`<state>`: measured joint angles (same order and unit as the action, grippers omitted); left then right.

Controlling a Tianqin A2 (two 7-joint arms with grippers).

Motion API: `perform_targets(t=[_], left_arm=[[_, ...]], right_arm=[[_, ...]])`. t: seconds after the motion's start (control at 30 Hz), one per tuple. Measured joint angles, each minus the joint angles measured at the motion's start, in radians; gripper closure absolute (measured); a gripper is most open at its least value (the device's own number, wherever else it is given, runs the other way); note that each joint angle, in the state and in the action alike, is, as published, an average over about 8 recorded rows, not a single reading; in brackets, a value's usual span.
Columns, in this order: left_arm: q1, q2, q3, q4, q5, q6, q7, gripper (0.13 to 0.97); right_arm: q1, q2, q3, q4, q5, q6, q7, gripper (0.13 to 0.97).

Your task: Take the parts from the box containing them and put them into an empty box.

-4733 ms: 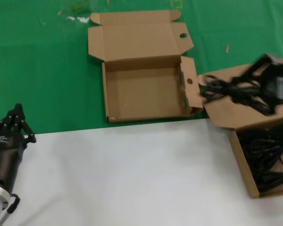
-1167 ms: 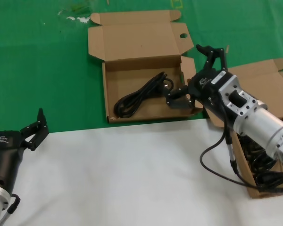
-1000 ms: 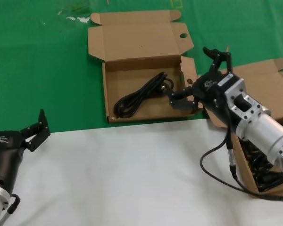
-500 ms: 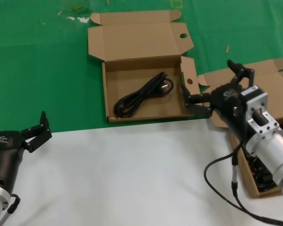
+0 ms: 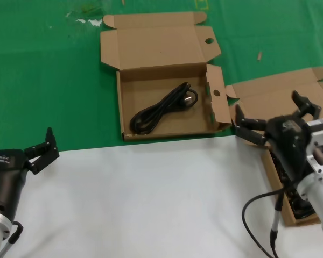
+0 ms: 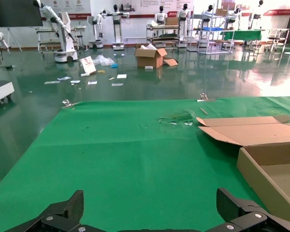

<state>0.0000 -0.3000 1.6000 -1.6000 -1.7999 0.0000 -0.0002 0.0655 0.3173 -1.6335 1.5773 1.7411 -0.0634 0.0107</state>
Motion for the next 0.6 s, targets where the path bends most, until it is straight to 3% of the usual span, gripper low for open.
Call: perform_targets(t=[0.6], left_arm=[[0.000,0.000,0.000,0.000,0.000,0.000,0.000,0.132]], right_arm=[[-0.041,-0.011,0.021,0.014,0.037,0.040,-0.007,0.129]])
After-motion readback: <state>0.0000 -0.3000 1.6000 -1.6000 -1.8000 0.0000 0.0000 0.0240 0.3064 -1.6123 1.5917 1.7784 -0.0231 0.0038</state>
